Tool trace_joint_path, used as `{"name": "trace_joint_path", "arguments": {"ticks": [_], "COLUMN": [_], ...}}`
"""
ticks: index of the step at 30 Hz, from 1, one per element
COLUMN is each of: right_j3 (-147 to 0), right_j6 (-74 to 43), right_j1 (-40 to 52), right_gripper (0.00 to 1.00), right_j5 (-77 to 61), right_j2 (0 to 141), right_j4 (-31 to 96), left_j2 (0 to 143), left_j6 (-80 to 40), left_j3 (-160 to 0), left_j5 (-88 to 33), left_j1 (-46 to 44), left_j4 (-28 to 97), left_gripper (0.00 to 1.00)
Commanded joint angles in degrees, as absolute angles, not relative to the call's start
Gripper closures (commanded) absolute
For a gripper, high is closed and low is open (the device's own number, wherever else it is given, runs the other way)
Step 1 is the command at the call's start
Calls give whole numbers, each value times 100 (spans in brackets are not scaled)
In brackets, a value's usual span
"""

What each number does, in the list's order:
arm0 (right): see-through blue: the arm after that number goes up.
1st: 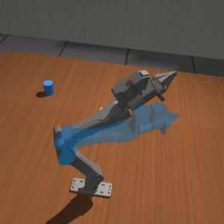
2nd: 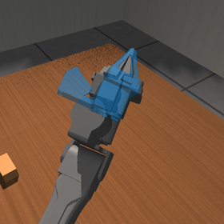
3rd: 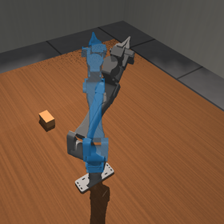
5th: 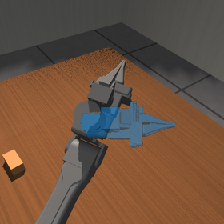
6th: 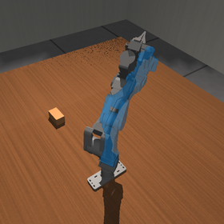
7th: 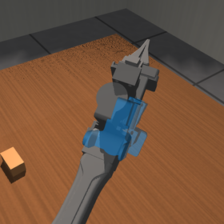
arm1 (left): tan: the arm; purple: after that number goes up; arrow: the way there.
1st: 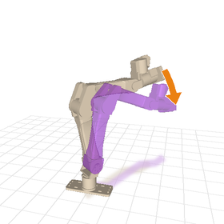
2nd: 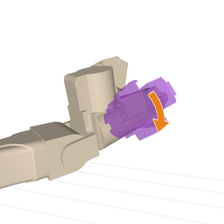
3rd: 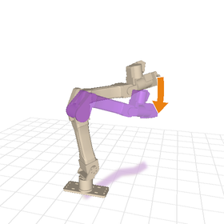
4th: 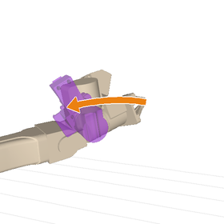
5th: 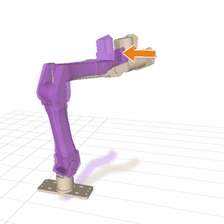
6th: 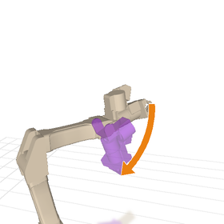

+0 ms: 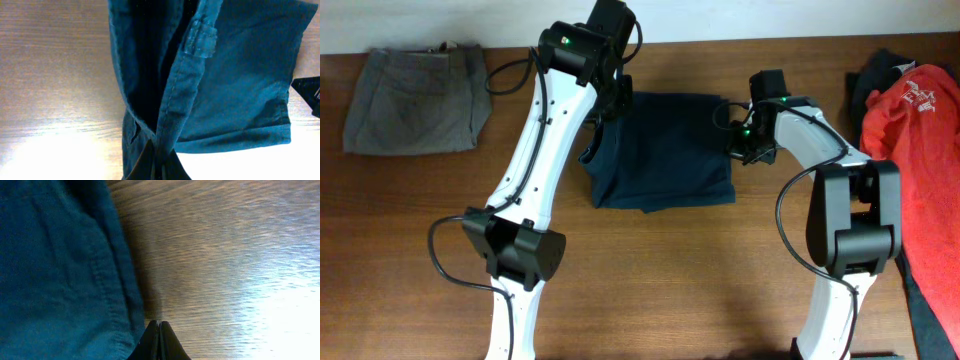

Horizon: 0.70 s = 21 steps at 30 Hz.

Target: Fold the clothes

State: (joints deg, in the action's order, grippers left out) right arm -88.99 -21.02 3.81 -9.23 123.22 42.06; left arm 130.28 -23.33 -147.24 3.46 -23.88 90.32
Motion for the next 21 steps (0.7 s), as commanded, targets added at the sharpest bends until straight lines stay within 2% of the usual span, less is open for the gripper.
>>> {"name": "trace_joint_path", "arguments": {"ticks": [1, 11, 21], "right_j3": [-8886, -8882, -8882], "right_j6": [-2176, -2300, -2307], "right_j1": [624, 788, 792], "right_gripper": [96, 96, 96], "right_j5": [-849, -832, -888], "right_j2": [12385, 12427, 12427], "right_j4": [4163, 4156, 4174], "left_j2": [12667, 12597, 12125], "left_j6": [-2217, -2215, -1605], "left_j3": [-14824, -14824, -14824], "left_j5": [528, 930, 722], "left_j1": [-2383, -2292, -1192], "left_j4": [9157, 9397, 9623], "left_gripper": [99, 99, 100]}}
